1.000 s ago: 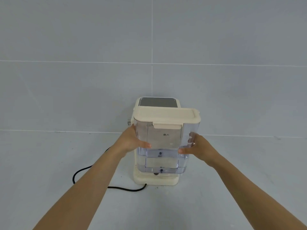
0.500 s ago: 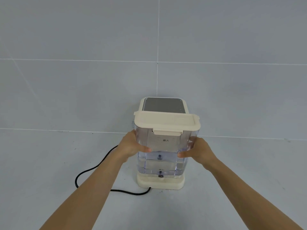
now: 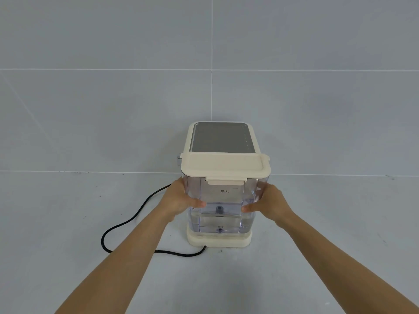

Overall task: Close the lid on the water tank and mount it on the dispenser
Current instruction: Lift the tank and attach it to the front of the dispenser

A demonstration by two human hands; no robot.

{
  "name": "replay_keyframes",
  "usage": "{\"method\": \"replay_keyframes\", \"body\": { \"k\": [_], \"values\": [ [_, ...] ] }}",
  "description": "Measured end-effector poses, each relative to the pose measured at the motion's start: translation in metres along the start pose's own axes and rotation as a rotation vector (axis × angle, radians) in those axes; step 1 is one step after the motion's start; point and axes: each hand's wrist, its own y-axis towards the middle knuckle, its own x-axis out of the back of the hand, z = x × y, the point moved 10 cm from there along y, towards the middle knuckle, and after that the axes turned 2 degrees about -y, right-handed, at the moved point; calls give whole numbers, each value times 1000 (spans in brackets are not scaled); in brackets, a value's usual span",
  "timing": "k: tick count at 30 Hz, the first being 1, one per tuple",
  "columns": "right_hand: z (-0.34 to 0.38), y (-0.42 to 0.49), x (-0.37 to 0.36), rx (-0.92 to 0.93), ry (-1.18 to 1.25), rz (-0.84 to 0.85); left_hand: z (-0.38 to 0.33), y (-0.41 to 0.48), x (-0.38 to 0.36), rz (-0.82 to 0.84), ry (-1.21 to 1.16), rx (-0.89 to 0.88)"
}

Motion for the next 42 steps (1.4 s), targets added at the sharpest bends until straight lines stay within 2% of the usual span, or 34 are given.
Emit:
{"method": "replay_keyframes", "body": {
  "k": [42],
  "values": [
    [-13,2,-10,-6,-31,-4,18,1,0,11,98,-3]
  ]
}}
